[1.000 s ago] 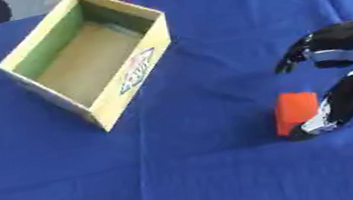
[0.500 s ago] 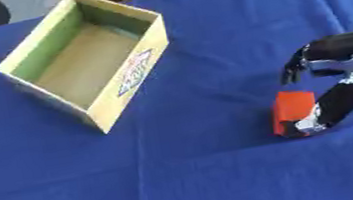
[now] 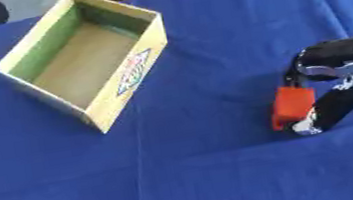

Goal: Pick up objects on the table and place them in the box.

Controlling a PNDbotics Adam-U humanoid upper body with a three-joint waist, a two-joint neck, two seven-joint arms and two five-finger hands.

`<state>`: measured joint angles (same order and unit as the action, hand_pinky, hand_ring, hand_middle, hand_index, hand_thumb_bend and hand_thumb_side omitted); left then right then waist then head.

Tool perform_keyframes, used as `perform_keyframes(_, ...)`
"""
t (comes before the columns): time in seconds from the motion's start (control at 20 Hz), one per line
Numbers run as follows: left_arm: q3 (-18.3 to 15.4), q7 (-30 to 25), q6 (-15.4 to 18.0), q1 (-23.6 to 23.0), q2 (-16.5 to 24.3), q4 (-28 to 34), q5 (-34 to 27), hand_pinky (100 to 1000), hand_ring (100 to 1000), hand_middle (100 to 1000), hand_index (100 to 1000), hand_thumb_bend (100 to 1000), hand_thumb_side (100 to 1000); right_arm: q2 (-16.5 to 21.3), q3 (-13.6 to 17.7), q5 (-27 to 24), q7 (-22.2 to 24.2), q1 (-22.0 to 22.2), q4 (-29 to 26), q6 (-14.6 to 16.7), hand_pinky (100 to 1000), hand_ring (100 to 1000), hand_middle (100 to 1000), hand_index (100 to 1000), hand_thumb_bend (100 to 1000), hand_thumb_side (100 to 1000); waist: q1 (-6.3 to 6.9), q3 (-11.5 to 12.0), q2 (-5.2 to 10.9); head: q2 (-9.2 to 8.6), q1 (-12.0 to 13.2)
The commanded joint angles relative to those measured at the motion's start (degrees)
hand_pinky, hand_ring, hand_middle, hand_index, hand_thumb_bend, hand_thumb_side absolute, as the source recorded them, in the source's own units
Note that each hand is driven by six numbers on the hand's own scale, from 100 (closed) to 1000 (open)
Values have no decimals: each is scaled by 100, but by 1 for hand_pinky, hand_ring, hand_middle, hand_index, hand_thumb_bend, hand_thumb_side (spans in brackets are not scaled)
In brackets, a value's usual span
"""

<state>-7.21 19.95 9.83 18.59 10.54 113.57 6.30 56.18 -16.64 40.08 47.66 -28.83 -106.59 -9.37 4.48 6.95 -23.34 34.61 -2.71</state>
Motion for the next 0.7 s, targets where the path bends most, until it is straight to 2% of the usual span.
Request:
perform_keyframes(0.05,22,-25,4,46,59,103,-23,458,656,585,718,100,959,85,-2,80,-11,-45,59,13,773,781,575,685,367,539,-25,10,117,-52,-12)
perform_keyframes(0.2,25,-33,1,47,60,103,-25,458,656,586,718,100,959,66,5,98,-129,-62,65,-35,758,754,530,644,273,537,-30,17,131,-57,-11)
perform_keyframes(0.25,26,-36,0,46,60,103,-26,458,656,586,718,100,958,63,13,96,-198,-73,53,-67,743,736,507,621,204,536,-32,17,138,-59,-10)
perform_keyframes(0.35,29,-42,0,49,61,103,-27,459,657,586,718,100,959,59,33,88,-363,-98,8,-153,729,714,485,596,131,534,-38,21,151,-61,-9)
perform_keyframes(0.4,30,-45,1,51,62,103,-27,459,657,586,718,100,959,58,48,75,-445,-111,-26,-200,722,703,474,583,100,557,-41,24,156,-61,-6)
perform_keyframes(0.45,32,-50,1,51,65,103,-27,459,657,586,718,100,959,60,67,56,-521,-123,-69,-245,715,693,463,572,100,522,-43,26,161,-61,-2)
perform_keyframes(0.7,30,-62,-7,52,74,103,-24,459,660,587,719,100,960,97,244,-81,-849,-279,-497,-488,683,654,412,523,100,521,-62,19,174,-63,9)
